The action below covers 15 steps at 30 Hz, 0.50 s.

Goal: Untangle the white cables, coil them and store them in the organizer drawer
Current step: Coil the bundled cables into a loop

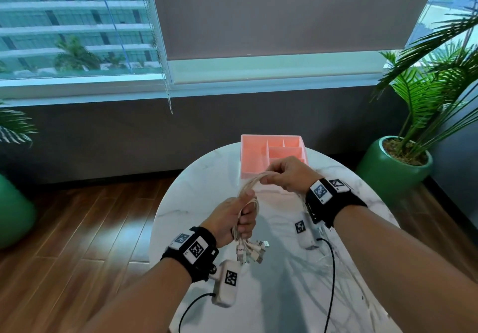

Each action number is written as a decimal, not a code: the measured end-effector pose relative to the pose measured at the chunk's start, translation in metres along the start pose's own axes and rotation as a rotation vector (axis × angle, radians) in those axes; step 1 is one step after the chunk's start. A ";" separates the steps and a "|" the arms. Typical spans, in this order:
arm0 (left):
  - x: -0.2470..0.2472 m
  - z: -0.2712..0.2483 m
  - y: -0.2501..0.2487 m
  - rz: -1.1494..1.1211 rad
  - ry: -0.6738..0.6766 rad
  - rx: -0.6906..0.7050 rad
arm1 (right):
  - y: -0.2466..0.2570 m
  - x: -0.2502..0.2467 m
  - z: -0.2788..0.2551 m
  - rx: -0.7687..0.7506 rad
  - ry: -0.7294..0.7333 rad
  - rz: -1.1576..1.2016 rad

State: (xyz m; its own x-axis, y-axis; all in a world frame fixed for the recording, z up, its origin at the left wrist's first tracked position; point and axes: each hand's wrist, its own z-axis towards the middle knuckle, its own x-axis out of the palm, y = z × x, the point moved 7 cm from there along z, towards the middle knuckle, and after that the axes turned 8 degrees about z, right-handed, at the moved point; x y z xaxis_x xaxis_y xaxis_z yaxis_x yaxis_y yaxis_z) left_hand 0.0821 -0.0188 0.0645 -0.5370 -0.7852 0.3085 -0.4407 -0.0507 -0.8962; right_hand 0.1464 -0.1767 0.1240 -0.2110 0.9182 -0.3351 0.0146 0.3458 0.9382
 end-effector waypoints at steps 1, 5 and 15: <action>0.000 0.000 -0.004 -0.013 0.012 0.013 | 0.001 0.000 0.001 -0.007 -0.022 0.013; -0.003 0.001 -0.024 -0.066 0.021 0.063 | -0.020 0.012 -0.006 0.022 0.024 0.068; -0.021 -0.007 -0.046 -0.207 -0.018 0.134 | -0.075 -0.001 -0.028 0.169 0.089 -0.041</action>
State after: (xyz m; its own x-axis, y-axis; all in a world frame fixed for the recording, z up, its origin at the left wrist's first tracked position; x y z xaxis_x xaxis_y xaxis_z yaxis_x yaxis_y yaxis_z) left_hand 0.1089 0.0039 0.1014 -0.4319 -0.7605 0.4850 -0.4399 -0.2918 -0.8493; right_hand 0.1184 -0.2085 0.0561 -0.3002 0.8847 -0.3565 0.1666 0.4166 0.8937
